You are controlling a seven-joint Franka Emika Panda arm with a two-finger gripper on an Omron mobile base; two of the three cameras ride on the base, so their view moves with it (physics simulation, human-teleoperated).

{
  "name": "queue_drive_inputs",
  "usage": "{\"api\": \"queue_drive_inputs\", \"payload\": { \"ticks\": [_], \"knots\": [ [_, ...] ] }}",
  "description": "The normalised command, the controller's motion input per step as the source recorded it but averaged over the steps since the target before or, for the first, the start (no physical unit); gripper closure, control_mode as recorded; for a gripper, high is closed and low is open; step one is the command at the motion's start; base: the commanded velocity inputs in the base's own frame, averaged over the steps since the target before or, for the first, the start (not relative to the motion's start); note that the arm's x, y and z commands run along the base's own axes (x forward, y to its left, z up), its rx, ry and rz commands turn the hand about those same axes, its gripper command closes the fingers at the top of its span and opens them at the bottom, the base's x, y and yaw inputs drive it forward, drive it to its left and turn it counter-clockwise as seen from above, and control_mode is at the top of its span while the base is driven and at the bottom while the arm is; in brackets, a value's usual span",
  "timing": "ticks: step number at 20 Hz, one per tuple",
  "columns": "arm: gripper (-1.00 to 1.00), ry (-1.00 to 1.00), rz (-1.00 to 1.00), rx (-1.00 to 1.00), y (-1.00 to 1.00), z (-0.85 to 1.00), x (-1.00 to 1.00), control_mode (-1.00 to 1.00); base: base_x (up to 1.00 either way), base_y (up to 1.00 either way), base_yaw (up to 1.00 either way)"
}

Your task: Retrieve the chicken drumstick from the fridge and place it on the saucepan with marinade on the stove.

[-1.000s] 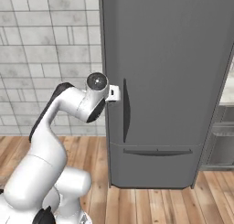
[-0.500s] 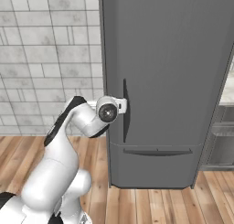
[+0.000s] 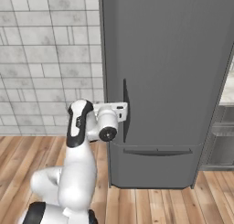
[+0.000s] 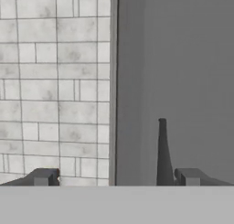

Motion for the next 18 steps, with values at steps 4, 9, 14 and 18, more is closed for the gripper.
{"api": "queue_drive_inputs", "payload": {
  "ticks": [4, 9, 14, 18],
  "knots": [
    [-1.0, -0.01, 0.0, 0.01, 0.0, 0.03, 0.26, -1.0, 0.0, 0.0, 0.0],
    [-1.0, 0.02, 0.05, 0.06, -0.19, 0.3, 0.4, -1.0, 0.0, 0.0, 0.0],
    [-1.0, 0.02, 0.04, 0.05, -0.24, 0.23, 0.4, -1.0, 0.0, 0.0, 0.0],
    [-1.0, 0.0, 0.03, 0.02, -0.34, 0.11, 0.42, -1.0, 0.0, 0.0, 0.0]
  ]
}}
